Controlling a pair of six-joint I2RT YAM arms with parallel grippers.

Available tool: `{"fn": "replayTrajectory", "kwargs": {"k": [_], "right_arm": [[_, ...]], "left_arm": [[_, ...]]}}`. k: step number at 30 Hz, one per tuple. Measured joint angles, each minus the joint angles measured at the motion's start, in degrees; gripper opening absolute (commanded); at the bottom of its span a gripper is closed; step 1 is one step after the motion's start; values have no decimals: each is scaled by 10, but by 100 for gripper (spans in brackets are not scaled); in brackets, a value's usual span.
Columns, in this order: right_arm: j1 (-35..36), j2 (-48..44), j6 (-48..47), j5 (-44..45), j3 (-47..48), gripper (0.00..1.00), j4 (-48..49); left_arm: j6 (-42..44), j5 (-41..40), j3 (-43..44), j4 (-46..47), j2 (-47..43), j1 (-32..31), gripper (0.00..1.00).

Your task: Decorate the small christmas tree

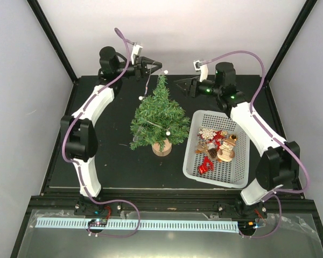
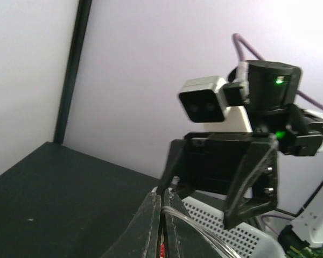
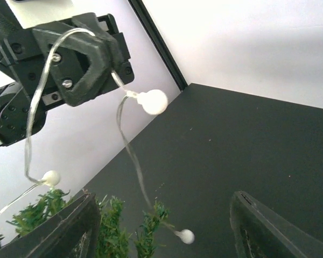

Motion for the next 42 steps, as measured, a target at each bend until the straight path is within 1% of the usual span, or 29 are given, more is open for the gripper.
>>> {"fn": "replayTrajectory", "kwargs": {"k": [6,11,15,21,26,29,35,36,40,42], "right_arm": [[3,42,12,-3,31,68,12],[6,50,22,-12,36,70,28],[9,49,35,-38,7,71,74],[19,49,40,-47,-16,71,91],[21,49,57,-48,-32,68,130],[21,49,77,-50,-51,61,167],[21,58,104,-43,-67,43,208],[21,62,110,-43,-68,38,217],[21,75,136,-44,-72,12,252],[21,80,155,-47,-76,3,272]], "left_arm": [[-44,22,22,23,13,-12,2],[-68,31,34,35,17,-23,2],[-78,40,43,38,23,-36,2],[-86,50,56,37,39,-57,2],[-94,56,56,35,43,-68,2],[-100,62,56,37,43,-73,2],[-127,68,56,57,43,-75,2],[-132,69,56,62,43,-75,2],[-149,76,56,82,43,-75,2],[-157,79,56,91,43,-75,4]]}}
